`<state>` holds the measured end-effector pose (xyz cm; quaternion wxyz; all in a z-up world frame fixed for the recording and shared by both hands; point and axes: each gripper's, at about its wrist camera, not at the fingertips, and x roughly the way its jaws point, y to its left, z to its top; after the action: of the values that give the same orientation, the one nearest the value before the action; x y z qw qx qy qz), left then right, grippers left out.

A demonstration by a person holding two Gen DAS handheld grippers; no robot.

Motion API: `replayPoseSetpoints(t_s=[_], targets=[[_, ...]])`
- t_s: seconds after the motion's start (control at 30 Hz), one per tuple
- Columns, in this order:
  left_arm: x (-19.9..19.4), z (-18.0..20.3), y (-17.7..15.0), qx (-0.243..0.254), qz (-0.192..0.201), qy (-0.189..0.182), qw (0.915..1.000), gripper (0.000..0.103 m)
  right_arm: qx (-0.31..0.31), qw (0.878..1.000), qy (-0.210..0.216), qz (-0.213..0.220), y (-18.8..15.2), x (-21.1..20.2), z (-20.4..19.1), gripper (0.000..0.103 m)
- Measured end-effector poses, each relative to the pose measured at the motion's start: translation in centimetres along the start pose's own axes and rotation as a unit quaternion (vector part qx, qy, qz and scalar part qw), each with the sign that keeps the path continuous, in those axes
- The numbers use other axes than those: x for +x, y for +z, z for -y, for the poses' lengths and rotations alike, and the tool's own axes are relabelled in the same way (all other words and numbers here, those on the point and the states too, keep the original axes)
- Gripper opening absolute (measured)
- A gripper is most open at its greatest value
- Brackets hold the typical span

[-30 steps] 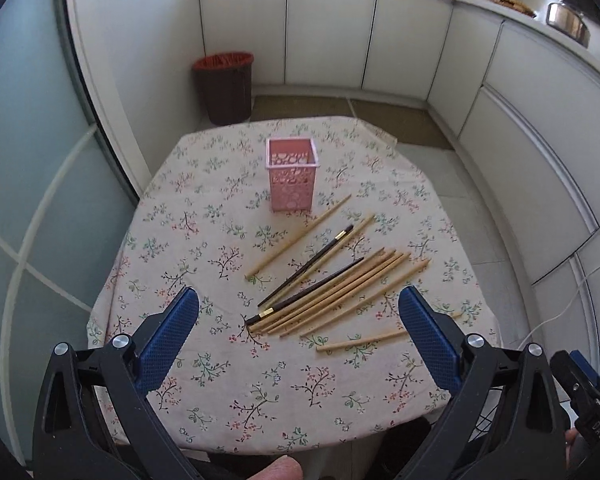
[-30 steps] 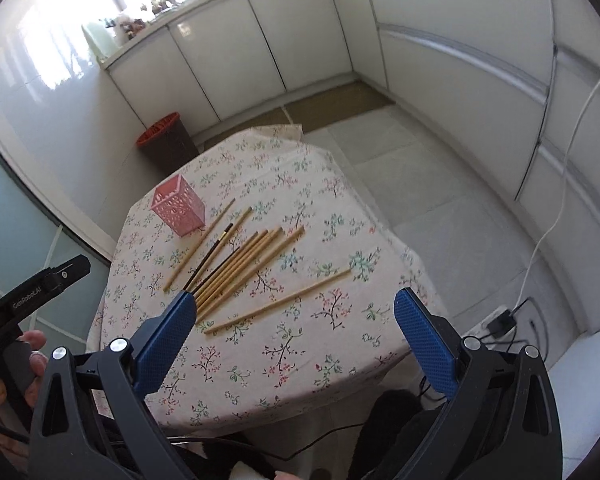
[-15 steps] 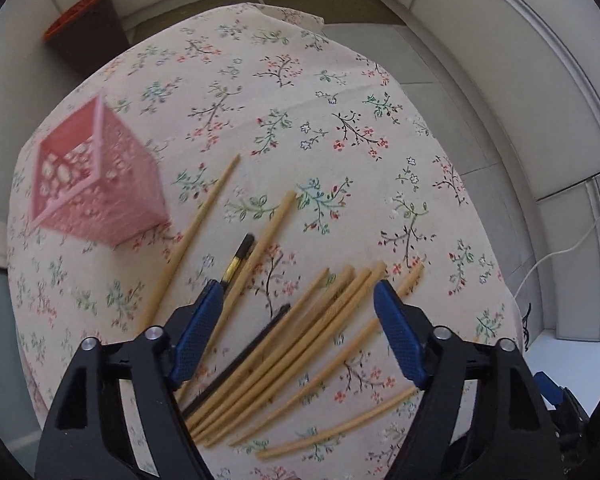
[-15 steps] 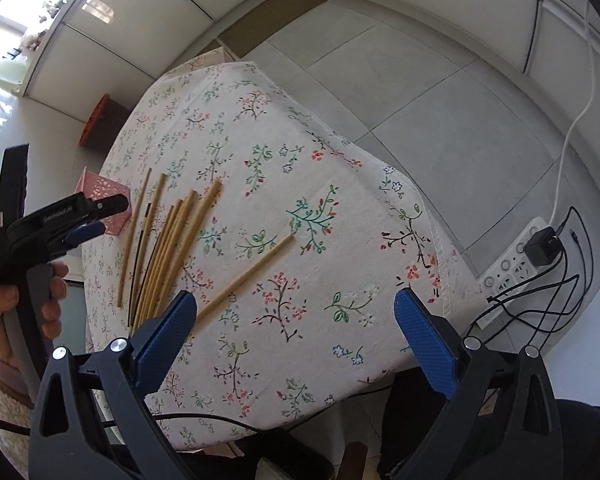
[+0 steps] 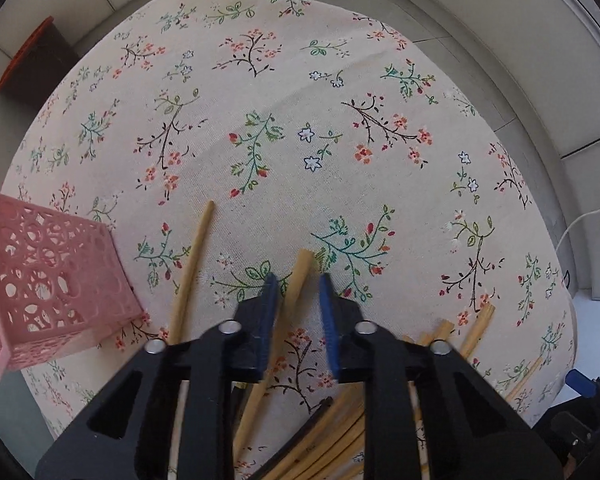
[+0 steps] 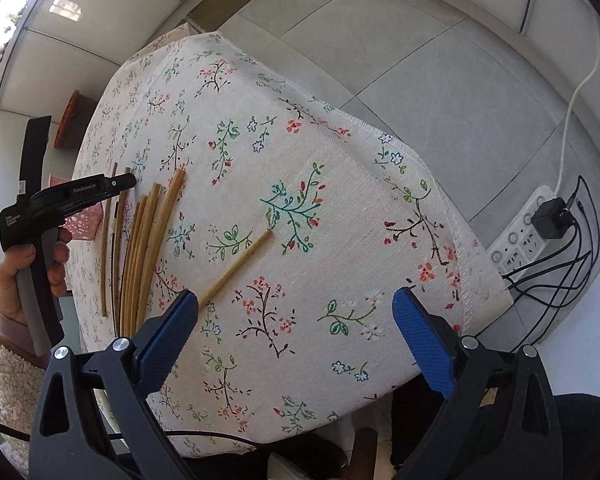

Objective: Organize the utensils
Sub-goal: 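Close the left tool on a wooden chopstick while the right tool grasps another, then lift both held chopsticks upright and carry them over the pink holder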

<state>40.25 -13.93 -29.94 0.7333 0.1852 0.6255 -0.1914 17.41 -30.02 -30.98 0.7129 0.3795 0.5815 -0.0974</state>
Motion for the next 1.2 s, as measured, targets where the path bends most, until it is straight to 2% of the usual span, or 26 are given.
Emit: replayPoseSetpoints(t_s=[0.13,0.23,0.3,0.43,0.6,0.67,0.7,0.73,0.83,0.9,1.0,1.2], targets=[[-0.6,0.6,-1.4,0.011,0.031,0.005,0.9994,0.010,0.033,0.999,-0.008,-0.021,0.1,1.0,-1.1,0.082],[-3.7,0.3,-3.6,0.001,0.073,-0.007,0.9973,0.010,0.044,0.999,-0.018,-0.017,0.2,1.1,-2.6,0.078],[-6.6,-0.2,-5.2,-0.006,0.106,-0.017,0.9942,0.010,0.046,0.998,-0.040,-0.011,0.3,1.5,-3.6,0.075],[-12.5,-1.0,-9.9,-0.022,0.174,-0.038,0.9838,0.010,0.080,0.993,-0.087,-0.013,1.0,3.1,-4.2,0.064],[-17.3,-1.0,-14.9,-0.036,0.244,-0.040,0.9683,0.010,0.119,0.981,-0.150,0.003,2.2,4.0,-5.9,0.050],[-18.9,-1.3,-16.7,-0.050,0.263,-0.051,0.9622,0.010,0.120,0.977,-0.178,0.016,2.2,4.2,-6.7,0.028],[-19.6,-1.6,-17.7,-0.056,0.270,-0.056,0.9596,0.010,0.115,0.976,-0.186,0.024,2.0,4.2,-7.0,0.024],[-20.1,-2.0,-18.0,-0.060,0.276,-0.060,0.9574,0.010,0.113,0.975,-0.189,0.031,1.8,4.3,-7.2,0.015],[-21.2,-2.6,-19.2,-0.070,0.289,-0.066,0.9526,0.010,0.117,0.977,-0.175,0.044,1.4,3.9,-7.1,0.009],[-21.6,-2.8,-19.7,-0.074,0.292,-0.069,0.9510,0.009,0.127,0.981,-0.140,0.036,1.3,3.8,-6.7,0.005],[-22.4,-3.3,-20.7,-0.081,0.301,-0.070,0.9476,0.008,0.123,0.986,-0.102,0.047,0.3,2.4,-6.6,0.005],[-24.7,-3.5,-22.0,-0.093,0.330,-0.070,0.9368,0.007,0.071,0.993,-0.041,0.083,-1.1,-2.2,-8.3,0.005]])
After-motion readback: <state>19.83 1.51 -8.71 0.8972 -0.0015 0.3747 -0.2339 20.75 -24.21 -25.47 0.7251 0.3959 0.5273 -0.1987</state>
